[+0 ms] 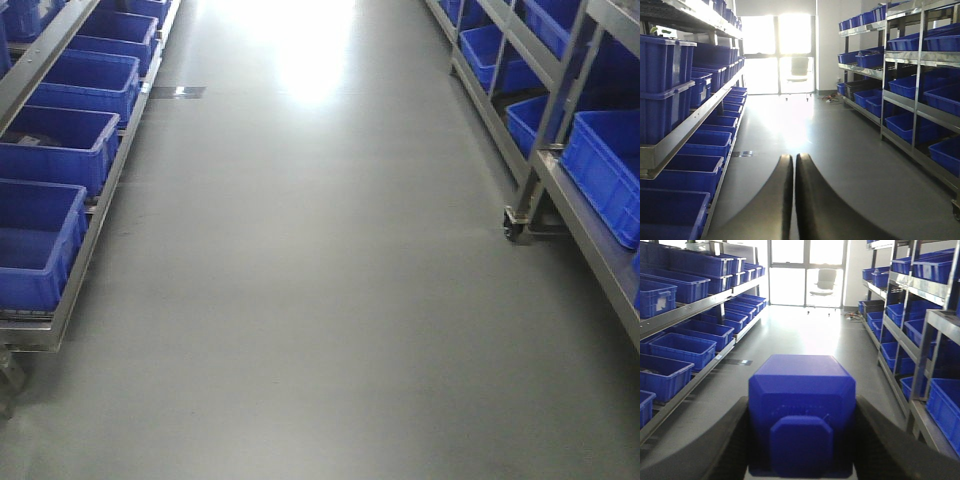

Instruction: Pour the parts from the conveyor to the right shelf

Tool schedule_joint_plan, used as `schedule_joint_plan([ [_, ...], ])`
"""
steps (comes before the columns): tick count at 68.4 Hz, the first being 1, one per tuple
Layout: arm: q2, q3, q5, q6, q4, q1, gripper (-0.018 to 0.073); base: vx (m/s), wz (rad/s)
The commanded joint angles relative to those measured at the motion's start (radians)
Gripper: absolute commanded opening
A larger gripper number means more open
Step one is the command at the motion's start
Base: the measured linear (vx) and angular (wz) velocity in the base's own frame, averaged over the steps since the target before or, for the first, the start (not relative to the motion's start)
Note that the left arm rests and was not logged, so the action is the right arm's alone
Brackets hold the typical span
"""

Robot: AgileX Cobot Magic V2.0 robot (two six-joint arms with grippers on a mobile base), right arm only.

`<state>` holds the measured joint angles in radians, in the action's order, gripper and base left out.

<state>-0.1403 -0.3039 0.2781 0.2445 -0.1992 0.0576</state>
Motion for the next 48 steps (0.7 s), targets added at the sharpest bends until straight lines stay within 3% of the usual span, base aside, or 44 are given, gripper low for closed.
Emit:
schedule_joint_plan([
  [1,-0.009,-0.028,-0.081,0.007,0.002,-0.003,-0.0005,0.1,0.24],
  [23,-0.009,-0.028,-0.081,0.007,0.002,-0.003,-0.0005,0.15,0.12],
  [48,-0.009,-0.028,-0.081,0.007,0.002,-0.003,-0.0005,0.3,-0.12],
])
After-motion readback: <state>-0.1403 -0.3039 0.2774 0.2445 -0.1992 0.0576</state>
